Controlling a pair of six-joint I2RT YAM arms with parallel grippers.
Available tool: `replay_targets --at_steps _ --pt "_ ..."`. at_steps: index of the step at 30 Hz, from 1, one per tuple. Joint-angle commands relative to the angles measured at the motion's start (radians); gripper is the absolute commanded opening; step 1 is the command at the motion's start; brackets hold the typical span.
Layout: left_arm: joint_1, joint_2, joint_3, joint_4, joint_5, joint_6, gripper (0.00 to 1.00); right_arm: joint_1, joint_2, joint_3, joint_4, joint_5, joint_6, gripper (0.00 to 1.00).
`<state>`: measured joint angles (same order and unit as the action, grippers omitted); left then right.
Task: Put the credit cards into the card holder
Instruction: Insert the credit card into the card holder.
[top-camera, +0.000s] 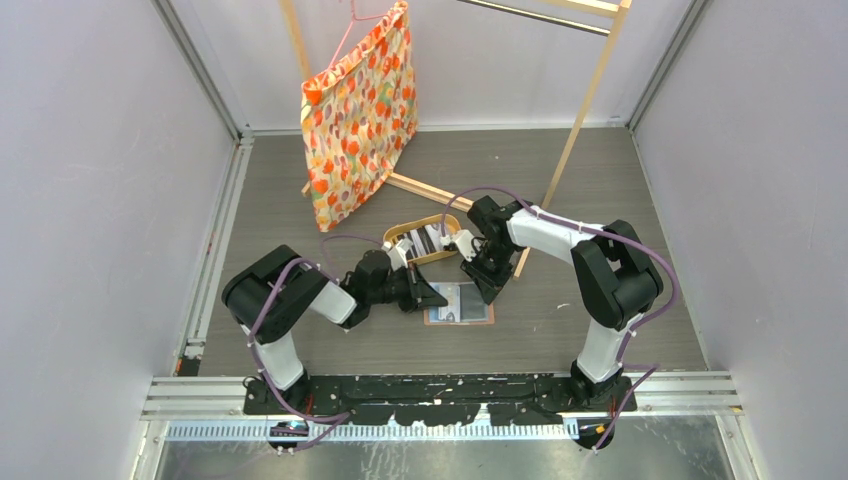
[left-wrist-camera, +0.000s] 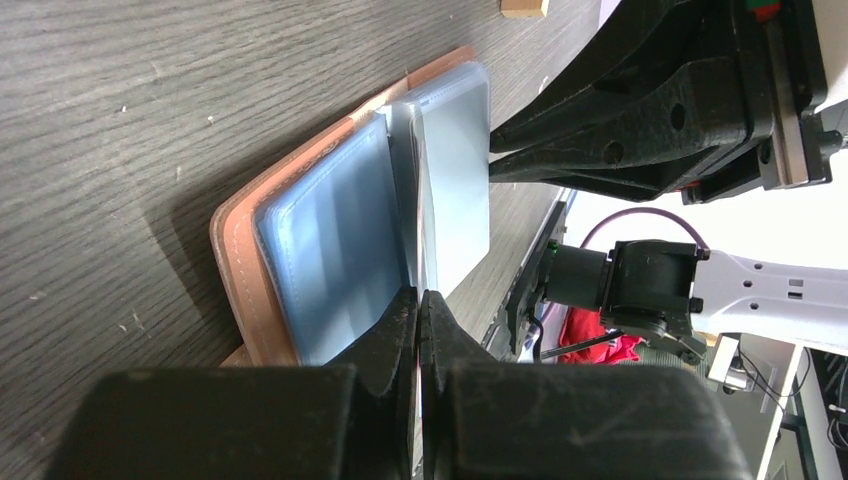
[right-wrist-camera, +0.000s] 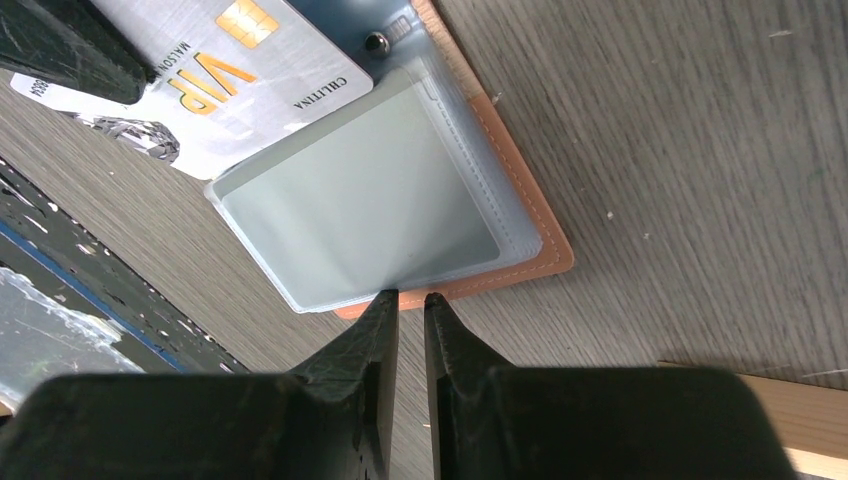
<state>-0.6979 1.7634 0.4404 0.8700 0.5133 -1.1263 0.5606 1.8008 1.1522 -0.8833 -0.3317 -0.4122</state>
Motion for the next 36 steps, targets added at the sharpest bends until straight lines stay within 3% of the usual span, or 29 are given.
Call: replay_targets --at_steps 1,7,15,36 --pt "-0.002 0.01 0.041 -0.041 0.038 -0.017 0.01 0.011 0.015 0.022 0.017 0.01 -0.009 0.21" --pt "-0.003 0.021 0.055 -0.055 0.06 -0.033 0.01 0.01 0.013 0.023 0.017 0.011 -0.011 0.2" --pt "-0.002 0.044 0.036 0.142 0.106 -0.068 0.0 0.013 0.014 0.022 0.016 0.011 -0.01 0.2" --pt "0.026 -0.034 0.046 -0.098 0.094 0.018 0.01 0.015 0.014 0.024 0.017 0.013 -0.012 0.2"
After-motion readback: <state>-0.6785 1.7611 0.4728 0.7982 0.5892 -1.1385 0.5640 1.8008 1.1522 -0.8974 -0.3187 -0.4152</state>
